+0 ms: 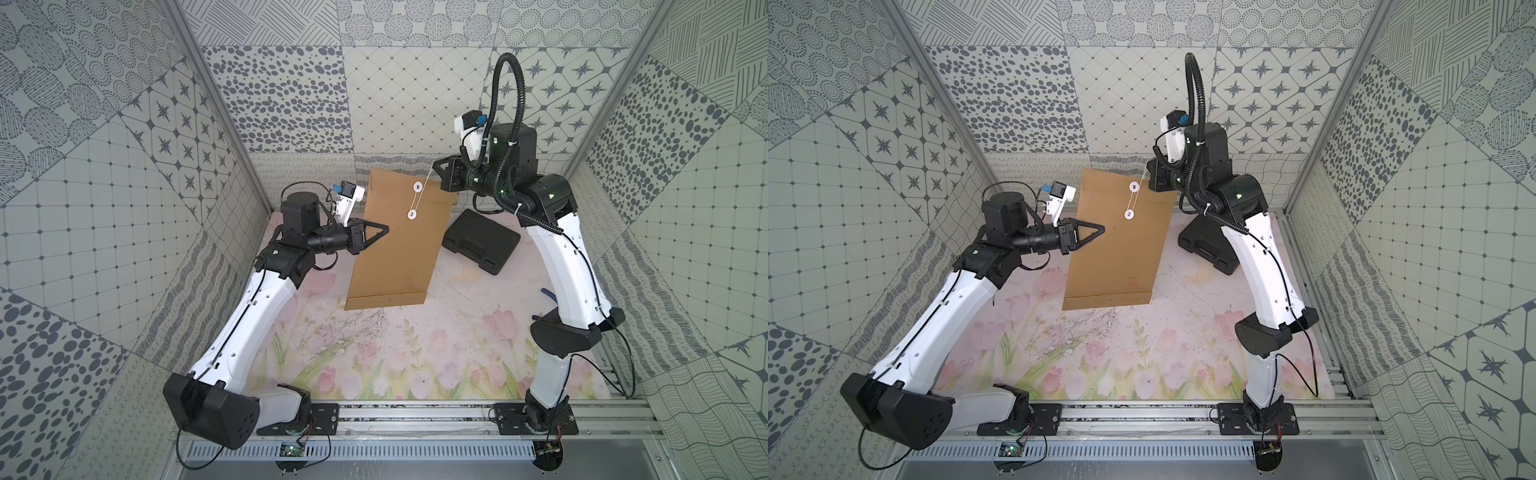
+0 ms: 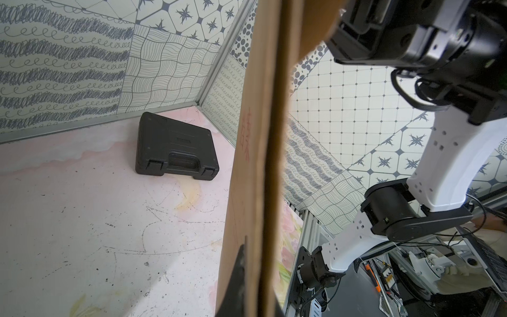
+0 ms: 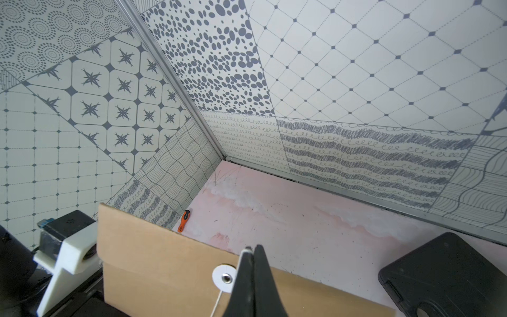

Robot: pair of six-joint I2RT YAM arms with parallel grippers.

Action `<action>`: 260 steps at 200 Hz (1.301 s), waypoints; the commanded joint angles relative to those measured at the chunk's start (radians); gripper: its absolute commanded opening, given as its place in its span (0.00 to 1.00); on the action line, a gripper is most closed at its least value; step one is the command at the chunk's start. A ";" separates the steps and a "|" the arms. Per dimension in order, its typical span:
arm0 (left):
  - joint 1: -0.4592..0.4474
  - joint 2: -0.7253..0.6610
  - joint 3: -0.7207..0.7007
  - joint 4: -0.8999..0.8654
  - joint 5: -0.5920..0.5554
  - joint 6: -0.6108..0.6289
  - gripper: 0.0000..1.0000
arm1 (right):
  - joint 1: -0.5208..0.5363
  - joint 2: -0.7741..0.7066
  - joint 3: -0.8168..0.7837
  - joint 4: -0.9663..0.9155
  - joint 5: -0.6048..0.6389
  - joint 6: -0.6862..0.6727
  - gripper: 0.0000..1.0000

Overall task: Close the mouth of the file bag
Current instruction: Close the file bag.

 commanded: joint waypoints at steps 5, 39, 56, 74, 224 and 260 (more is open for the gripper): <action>0.005 0.004 -0.004 -0.014 -0.013 0.050 0.00 | 0.043 0.051 0.100 -0.046 0.010 -0.017 0.00; 0.002 0.012 -0.003 -0.012 -0.017 0.047 0.00 | 0.101 0.080 0.133 -0.037 -0.008 -0.005 0.00; -0.001 0.018 -0.003 -0.007 -0.020 0.044 0.00 | 0.132 0.093 0.141 -0.029 -0.026 0.001 0.00; -0.004 0.026 -0.003 -0.007 -0.026 0.044 0.00 | 0.162 0.105 0.155 -0.028 -0.040 0.007 0.00; 0.004 0.030 0.030 0.047 -0.031 -0.016 0.00 | 0.306 0.019 -0.067 0.026 -0.177 0.027 0.00; 0.013 0.023 0.037 0.053 -0.024 -0.022 0.00 | 0.306 -0.088 -0.272 0.136 -0.206 0.050 0.00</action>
